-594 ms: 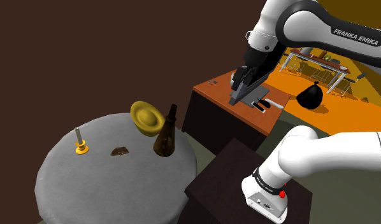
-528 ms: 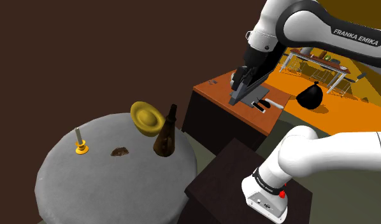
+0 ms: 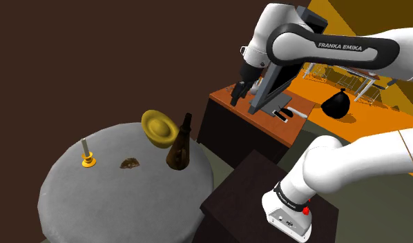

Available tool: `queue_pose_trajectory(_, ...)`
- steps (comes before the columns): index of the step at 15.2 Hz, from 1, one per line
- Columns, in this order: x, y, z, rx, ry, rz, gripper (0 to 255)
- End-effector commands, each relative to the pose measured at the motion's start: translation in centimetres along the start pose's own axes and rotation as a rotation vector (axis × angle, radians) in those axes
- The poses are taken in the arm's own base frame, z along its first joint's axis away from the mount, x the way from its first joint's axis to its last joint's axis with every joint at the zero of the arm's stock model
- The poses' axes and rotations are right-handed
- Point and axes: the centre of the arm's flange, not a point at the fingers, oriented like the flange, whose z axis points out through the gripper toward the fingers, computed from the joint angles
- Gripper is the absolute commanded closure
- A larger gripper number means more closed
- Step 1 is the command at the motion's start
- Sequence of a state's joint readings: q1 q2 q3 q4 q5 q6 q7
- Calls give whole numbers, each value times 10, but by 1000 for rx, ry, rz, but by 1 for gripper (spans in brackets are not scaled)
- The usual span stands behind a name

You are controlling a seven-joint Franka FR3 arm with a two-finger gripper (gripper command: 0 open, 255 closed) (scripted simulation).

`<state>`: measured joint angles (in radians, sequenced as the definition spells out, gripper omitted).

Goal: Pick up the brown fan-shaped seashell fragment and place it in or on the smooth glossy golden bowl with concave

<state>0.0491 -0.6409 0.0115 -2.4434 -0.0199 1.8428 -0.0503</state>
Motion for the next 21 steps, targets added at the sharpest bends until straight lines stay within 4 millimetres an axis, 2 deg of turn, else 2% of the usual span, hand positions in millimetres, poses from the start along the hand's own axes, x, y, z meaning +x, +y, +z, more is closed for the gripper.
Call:
queue_pose_trajectory(1,16,-3,20,13,6,-48,0)
queue_pose_trajectory(11,97,-42,111,76,25,-283,0)
queue_pose_trajectory(21,167,-105,198,140,44,-518,0)
